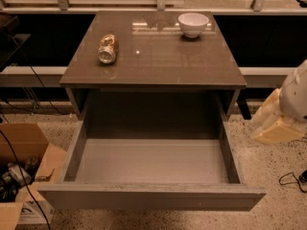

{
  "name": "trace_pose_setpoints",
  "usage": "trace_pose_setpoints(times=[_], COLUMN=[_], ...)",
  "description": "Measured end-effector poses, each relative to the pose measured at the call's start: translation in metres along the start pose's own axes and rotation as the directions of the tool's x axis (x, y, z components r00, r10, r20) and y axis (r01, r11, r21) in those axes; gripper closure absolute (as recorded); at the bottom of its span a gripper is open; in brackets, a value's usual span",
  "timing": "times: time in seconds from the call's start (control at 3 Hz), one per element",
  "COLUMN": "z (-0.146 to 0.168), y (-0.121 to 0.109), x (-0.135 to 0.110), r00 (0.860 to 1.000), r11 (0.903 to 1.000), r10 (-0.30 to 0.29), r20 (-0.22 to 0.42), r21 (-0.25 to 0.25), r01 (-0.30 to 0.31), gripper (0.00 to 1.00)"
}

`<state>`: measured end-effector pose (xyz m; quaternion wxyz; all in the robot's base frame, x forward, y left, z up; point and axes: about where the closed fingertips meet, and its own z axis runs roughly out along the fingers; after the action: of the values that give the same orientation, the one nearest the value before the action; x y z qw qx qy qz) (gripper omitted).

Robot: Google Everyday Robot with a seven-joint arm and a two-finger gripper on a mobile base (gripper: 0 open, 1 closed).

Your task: Close top drawer

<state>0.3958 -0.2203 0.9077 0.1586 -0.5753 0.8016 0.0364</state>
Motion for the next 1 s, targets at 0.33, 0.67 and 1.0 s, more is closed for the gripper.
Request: trace_pose_setpoints(times=[0.33, 0.67, 1.0], z=[0.051, 0.056, 0.067], y=[0.025, 0.028, 0.028], x=[0.034, 0.035, 0.035], r00=[0.997, 0.998, 0.999], r11=[0.9961, 0.9963, 0.9972], r10=[0.054, 0.054, 0.052], r20=[0.049, 0.037, 0.0], r21=[-0.072, -0.069, -0.053], r01=[-0.05, -0.051, -0.052], gripper=[0.86, 1.0, 1.0])
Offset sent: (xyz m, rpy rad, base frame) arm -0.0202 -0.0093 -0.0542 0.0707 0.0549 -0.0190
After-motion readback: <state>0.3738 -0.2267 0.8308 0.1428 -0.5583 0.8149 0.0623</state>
